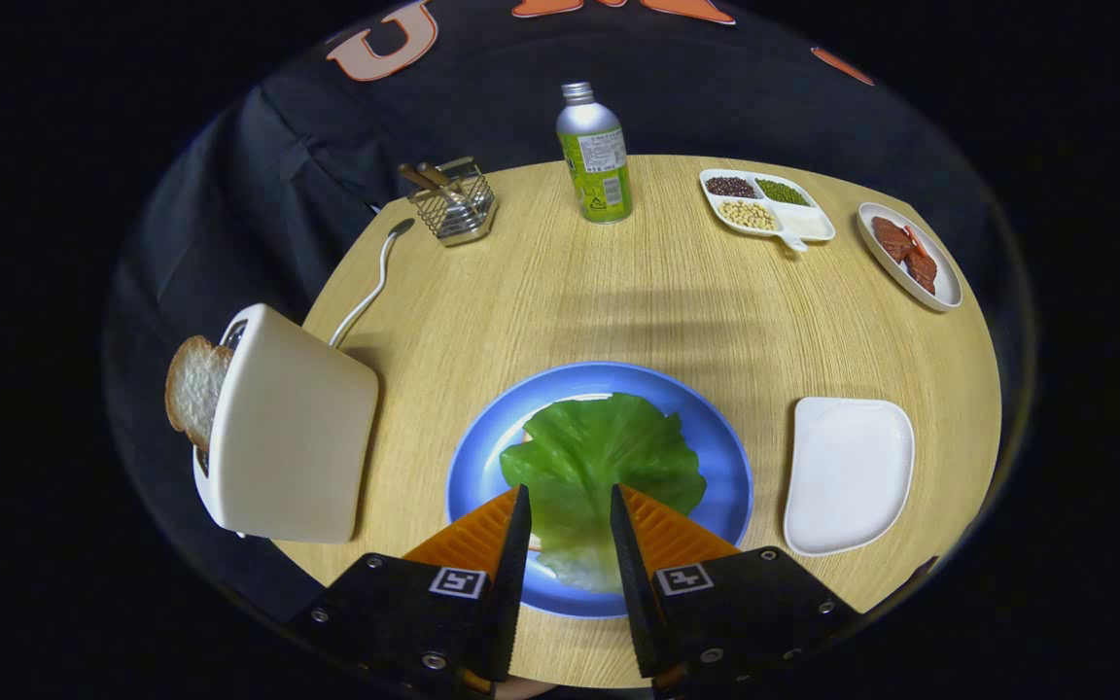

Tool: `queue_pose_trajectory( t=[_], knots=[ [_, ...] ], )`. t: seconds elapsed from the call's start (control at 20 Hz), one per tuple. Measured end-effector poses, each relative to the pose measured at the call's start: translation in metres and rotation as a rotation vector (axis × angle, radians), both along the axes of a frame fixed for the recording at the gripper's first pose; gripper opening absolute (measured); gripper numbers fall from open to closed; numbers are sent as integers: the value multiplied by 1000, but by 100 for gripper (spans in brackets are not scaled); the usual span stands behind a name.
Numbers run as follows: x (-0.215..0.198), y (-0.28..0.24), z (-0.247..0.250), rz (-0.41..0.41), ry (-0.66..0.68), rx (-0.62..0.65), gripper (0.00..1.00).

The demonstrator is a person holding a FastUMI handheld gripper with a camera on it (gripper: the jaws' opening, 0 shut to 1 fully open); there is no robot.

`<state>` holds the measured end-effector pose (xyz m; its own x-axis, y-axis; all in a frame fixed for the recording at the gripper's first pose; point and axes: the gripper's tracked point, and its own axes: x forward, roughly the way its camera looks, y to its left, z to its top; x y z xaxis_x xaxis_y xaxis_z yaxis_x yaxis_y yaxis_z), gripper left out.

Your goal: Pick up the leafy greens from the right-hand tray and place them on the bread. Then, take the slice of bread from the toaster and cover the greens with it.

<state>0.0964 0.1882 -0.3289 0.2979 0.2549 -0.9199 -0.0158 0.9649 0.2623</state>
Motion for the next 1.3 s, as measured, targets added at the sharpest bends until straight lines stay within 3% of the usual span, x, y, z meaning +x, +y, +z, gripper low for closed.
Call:
queue_pose_trajectory(
  t=[0.15, 0.4, 0.6, 0.95, 1.3],
  knots=[
    [7, 19, 32, 14, -47, 16, 54],
    [18, 66, 86, 53, -90, 70, 74],
    [25, 105, 118, 100, -87, 107, 83],
    [39, 167, 146, 205, -93, 96, 85],
    [46, 221, 159, 244, -70, 112, 85]
  ],
)
